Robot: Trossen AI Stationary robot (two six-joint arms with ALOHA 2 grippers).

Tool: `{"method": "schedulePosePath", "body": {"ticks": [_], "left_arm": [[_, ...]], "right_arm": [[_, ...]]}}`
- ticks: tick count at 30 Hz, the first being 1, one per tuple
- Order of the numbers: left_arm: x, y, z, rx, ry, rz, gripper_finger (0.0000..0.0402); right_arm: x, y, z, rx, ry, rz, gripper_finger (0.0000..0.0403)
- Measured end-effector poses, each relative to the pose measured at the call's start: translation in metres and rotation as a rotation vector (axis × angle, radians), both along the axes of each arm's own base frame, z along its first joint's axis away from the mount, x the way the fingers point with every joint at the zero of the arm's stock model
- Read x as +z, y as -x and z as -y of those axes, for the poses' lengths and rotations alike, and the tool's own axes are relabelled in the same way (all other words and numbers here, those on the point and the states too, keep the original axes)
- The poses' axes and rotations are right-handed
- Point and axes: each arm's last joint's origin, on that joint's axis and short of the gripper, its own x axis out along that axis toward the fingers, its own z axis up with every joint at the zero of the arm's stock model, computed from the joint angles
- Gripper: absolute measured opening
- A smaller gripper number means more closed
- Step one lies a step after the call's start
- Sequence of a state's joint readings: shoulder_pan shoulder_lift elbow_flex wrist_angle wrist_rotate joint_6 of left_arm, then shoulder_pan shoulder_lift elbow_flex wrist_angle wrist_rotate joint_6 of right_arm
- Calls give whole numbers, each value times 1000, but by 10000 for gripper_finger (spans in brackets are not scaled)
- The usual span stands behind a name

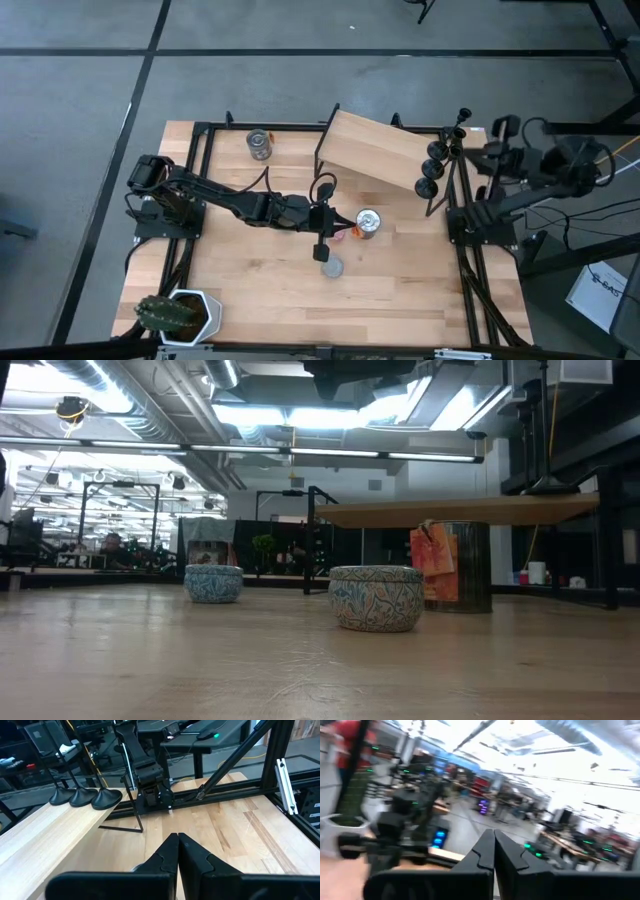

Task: Pick & Place candle stick holders
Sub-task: Put the bottom silver scented candle on the shelf

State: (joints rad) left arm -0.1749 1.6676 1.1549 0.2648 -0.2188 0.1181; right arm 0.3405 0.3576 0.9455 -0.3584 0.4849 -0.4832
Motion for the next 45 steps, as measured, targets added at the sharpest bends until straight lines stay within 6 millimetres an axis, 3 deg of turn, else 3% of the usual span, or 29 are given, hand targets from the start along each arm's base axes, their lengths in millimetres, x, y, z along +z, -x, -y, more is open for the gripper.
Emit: {"method": "schedulePosePath", "body": {"ticks": [9, 18, 29, 45], "left_arm": [[-1, 0, 0, 0, -1, -8, 6], [-1, 0, 0, 0, -1, -8, 5], [-1, 0, 0, 0, -1, -8, 6], [-1, 0, -1, 0, -12, -8, 6]], "right_arm": [[22, 23, 14, -228, -134, 54, 3], [28, 42, 20, -165, -155, -21, 3], [19, 42, 20, -168, -133, -114, 3], [18, 42, 20, -169, -129, -121, 3]]}}
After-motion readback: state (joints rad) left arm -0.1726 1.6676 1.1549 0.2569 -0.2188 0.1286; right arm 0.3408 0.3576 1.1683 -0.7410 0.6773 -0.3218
